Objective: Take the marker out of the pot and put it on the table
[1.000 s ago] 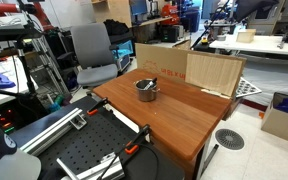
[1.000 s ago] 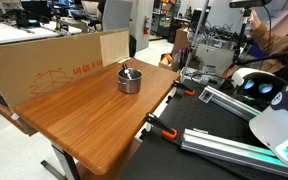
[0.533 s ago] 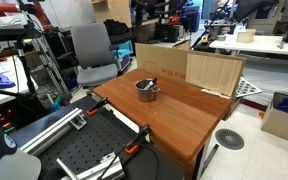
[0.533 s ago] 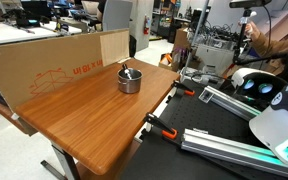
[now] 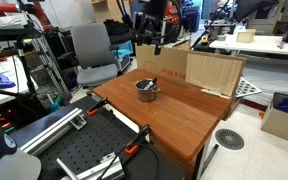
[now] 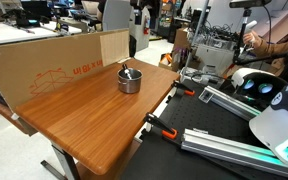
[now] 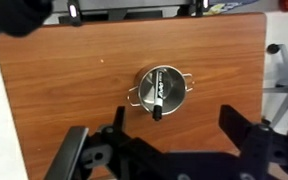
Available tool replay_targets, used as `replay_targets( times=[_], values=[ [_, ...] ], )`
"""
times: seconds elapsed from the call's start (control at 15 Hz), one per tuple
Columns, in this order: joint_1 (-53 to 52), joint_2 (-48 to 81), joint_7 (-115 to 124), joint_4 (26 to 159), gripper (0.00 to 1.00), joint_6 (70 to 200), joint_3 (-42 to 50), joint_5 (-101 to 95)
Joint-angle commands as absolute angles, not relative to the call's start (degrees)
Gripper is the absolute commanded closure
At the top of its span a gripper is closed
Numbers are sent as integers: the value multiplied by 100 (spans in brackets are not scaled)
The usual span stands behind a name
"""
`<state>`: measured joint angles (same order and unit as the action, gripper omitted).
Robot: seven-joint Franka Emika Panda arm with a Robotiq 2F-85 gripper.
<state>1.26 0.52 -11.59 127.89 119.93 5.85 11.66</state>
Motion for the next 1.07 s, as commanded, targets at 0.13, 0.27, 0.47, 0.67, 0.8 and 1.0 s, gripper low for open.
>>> replay_targets(
  times=[0.13, 0.27, 0.47, 0.67, 0.8, 1.0],
  values=[
    [127, 764, -471, 12412, 0, 12017, 328, 924],
    [102, 1018, -275, 12273, 0, 12036, 261, 862],
    [80, 1422, -179, 12000, 0, 11902, 171, 841],
    [43, 1803, -67, 11784, 0, 11865, 118, 739],
    [16, 2044, 31, 11642, 0, 11853, 96, 656],
    [-39, 2347, 139, 11444, 0, 11850, 71, 591]
  ],
)
